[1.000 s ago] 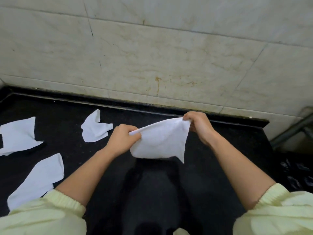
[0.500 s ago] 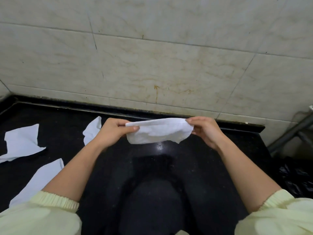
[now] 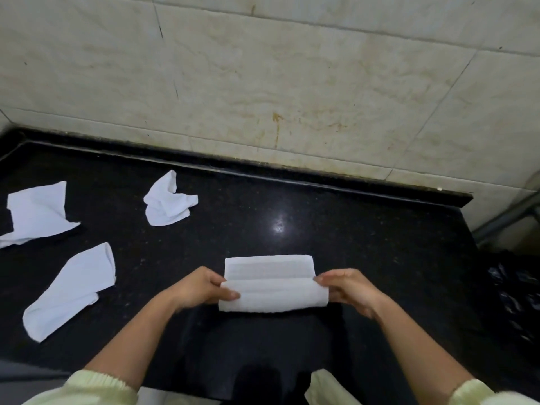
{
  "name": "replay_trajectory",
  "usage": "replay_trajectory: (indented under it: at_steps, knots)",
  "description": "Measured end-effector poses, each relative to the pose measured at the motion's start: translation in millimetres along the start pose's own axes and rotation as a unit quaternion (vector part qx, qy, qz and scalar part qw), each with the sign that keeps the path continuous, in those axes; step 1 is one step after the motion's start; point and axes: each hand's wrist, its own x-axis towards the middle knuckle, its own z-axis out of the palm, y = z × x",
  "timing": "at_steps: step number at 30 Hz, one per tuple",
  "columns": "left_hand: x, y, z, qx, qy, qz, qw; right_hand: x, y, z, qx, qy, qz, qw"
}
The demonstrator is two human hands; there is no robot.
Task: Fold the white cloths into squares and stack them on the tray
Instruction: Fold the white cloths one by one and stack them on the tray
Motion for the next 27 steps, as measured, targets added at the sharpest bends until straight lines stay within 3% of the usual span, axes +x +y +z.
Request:
replay_trajectory:
  at_steps: [8, 13, 20, 27]
  knots:
    - [18.1, -8.8, 2.9, -0.080, 0.072, -0.018, 0.994, 27.6, -2.7, 3.6, -0.027, 0.025, -0.041, 0.998]
    - [42.3, -14.4, 2.3, -0.102, 0.142, -0.031, 0.984, 49.6, -7.7, 6.8, -0.104, 0.069, -0.059, 0.990]
    - [67.1, -21.0, 5.4, -0.056, 0.245, -0.043, 0.967, 77.9, -0.9, 10.7, -0.182, 0.144, -0.064, 0.971]
    - [78.0, -22.5, 7.6, 0.043, 0.294, -0.045, 0.954, 82.9, -3.4, 18.1, -0.263, 0.176, -0.078, 0.945]
